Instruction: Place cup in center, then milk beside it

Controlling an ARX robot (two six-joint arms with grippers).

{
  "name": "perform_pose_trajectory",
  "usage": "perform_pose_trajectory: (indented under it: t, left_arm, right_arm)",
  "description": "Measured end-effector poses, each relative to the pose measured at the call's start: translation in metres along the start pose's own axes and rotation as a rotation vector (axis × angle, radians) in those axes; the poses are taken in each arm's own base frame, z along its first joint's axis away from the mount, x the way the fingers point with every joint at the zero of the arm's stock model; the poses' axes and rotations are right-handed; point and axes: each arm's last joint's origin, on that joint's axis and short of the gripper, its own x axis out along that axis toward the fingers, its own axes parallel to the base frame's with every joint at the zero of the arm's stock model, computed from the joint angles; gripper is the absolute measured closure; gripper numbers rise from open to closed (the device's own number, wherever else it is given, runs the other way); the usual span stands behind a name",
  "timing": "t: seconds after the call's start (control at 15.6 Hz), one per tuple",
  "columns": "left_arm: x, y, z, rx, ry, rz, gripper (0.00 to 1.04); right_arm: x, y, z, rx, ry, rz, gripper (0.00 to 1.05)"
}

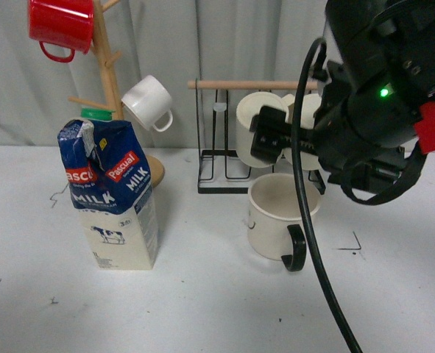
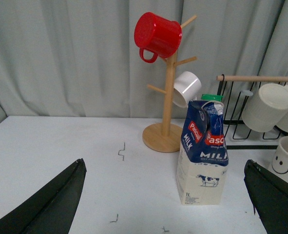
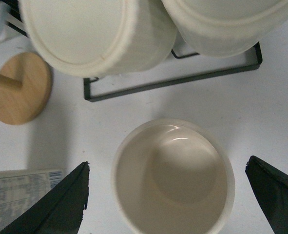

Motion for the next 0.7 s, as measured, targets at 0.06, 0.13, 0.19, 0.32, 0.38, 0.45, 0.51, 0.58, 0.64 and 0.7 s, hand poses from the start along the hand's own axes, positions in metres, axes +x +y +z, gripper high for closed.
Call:
perform_pose_trajectory:
  t: [0.06,0.13,0.19,0.32,0.38,0.45,0.51,0.58,0.64,0.7]
  left_arm:
    - [0.0,0.0,0.0,0.0,0.0,0.0,0.07]
    - [0.0,0.0,0.0,0.0,0.0,0.0,0.07]
    - [0.0,0.0,0.0,0.0,0.0,0.0,0.07]
    - [0.0,0.0,0.0,0.0,0.0,0.0,0.07]
    - [0.0,0.0,0.0,0.0,0.001,0.001,0.07]
    - [0.0,0.0,0.0,0.0,0.0,0.0,0.07]
    - [0.0,0.0,0.0,0.0,0.0,0.0,0.07]
    - [0.0,0.0,0.0,0.0,0.0,0.0,0.07]
    - [0.0,0.0,0.0,0.0,0.0,0.0,0.07]
    - [0.0,0.0,0.0,0.0,0.0,0.0,0.07]
  right_arm:
    - [-0.014,0.001,0.002,0.002,-0.045,0.03,0.07]
    - [-0.025,0.0,0.002,0.003,-0.094,0.061,0.06]
    - [-0.038,-0.001,-0.001,0.002,-0.143,0.098,0.06]
    - [-0.078,-0.026,-0.027,-0.155,-0.623,-0.006,0.29]
    - [-0.109,-0.047,-0.044,-0.214,-0.736,-0.047,0.4]
    - [-0.149,-0.069,-0.06,-0.253,-0.82,-0.071,0.53]
    - [-0.176,-0.093,-0.084,-0.275,-0.842,-0.091,0.65]
    - [-0.184,-0.109,-0.11,-0.287,-0.825,-0.112,0.78]
    - [-0.186,-0.116,-0.123,-0.305,-0.8,-0.102,0.91]
    - [-0.191,-0.118,-0.126,-0.317,-0.818,-0.088,1.03]
